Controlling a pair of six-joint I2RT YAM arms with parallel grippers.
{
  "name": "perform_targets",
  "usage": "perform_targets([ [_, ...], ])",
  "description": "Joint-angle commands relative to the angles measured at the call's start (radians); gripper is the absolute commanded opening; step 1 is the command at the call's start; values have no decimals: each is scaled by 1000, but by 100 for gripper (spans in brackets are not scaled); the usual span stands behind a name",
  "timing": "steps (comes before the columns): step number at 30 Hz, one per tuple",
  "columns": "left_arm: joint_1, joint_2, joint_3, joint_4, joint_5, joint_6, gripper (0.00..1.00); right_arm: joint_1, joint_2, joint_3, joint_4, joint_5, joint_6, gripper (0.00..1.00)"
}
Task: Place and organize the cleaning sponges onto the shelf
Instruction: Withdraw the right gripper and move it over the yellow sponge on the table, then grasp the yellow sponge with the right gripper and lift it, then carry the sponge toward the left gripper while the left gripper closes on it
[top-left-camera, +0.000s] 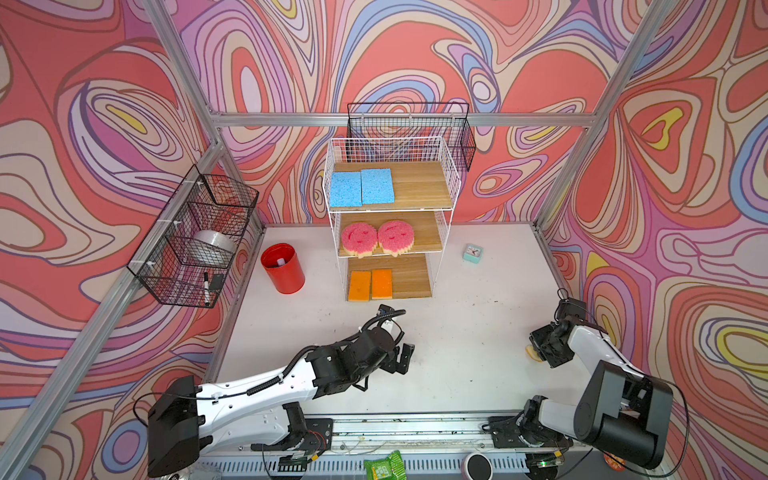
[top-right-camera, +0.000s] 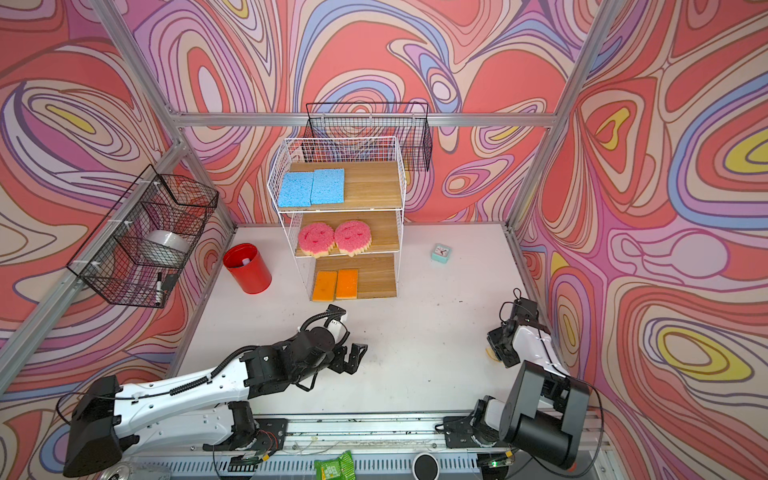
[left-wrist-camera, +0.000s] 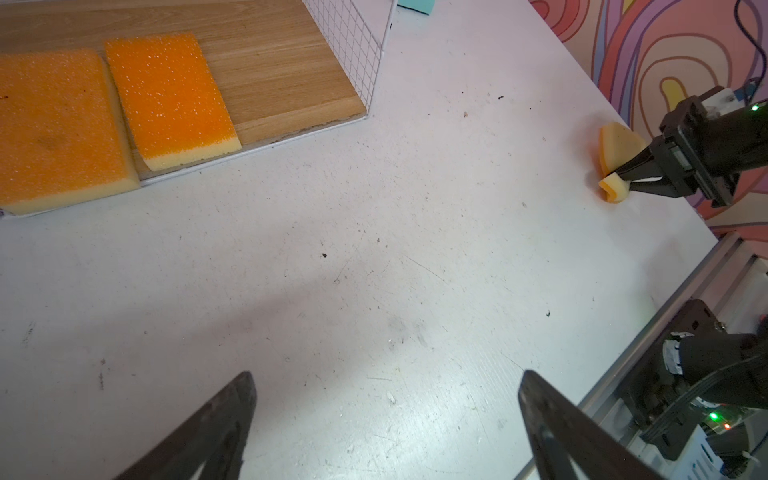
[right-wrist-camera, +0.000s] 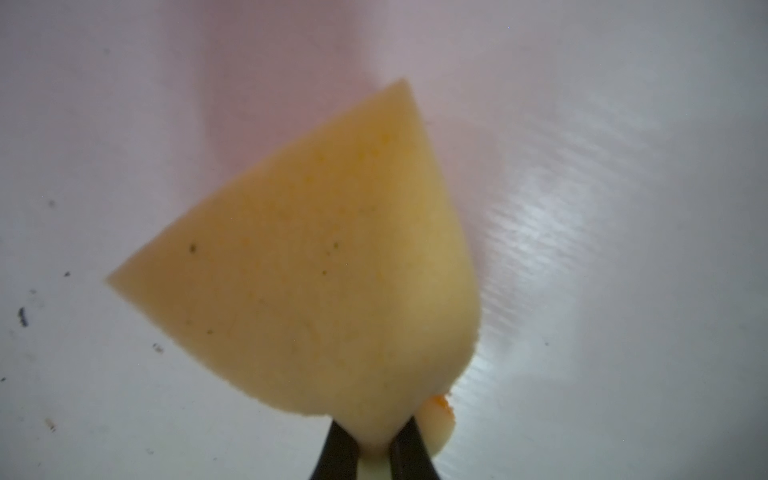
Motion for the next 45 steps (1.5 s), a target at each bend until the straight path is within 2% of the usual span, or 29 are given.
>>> perform_targets([
  [1, 65, -33, -13, 66, 117, -37, 97, 5, -104, 53, -40, -155, -112, 0],
  [3, 106, -50, -48, 157, 212, -58, 92, 5, -189, 68, -38, -286, -154, 2],
  [5, 119, -58, -63, 223, 260, -53, 89, 16, -251, 59, -6, -450, -179, 10],
  [7, 119, -55, -68, 298, 321, -20, 87, 79, -277, 65, 0, -503, -195, 11],
  [9, 119, -49, -73, 355, 364, 1, 84, 202, -283, 73, 25, -488, -182, 12],
  [13, 121, -17, -72, 421, 369, 14, 80, 437, -287, 64, 193, -462, -56, 11],
  [17, 121, 12, -92, 502, 350, -2, 78, 657, -208, 105, 313, -391, 6, 11],
  [19, 121, 17, -122, 580, 351, -19, 76, 724, -168, 129, 347, -358, 23, 11],
  [22, 120, 38, -134, 639, 344, -30, 71, 789, -124, 141, 445, -357, 67, 11],
  [25, 120, 54, -134, 655, 292, -31, 70, 882, -68, 178, 467, -345, 42, 11],
  [29, 135, 53, -116, 608, 169, -58, 82, 971, -39, 185, 461, -331, -7, 12],
  [36, 203, 76, -84, 591, 172, -90, 79, 1086, -4, 158, 459, -325, -86, 12],
  [40, 243, 133, -46, 568, 221, -113, 75, 1141, 3, 148, 476, -312, -105, 11],
  [45, 248, 193, -38, 617, 268, -125, 64, 1154, 5, 135, 504, -320, -103, 12],
])
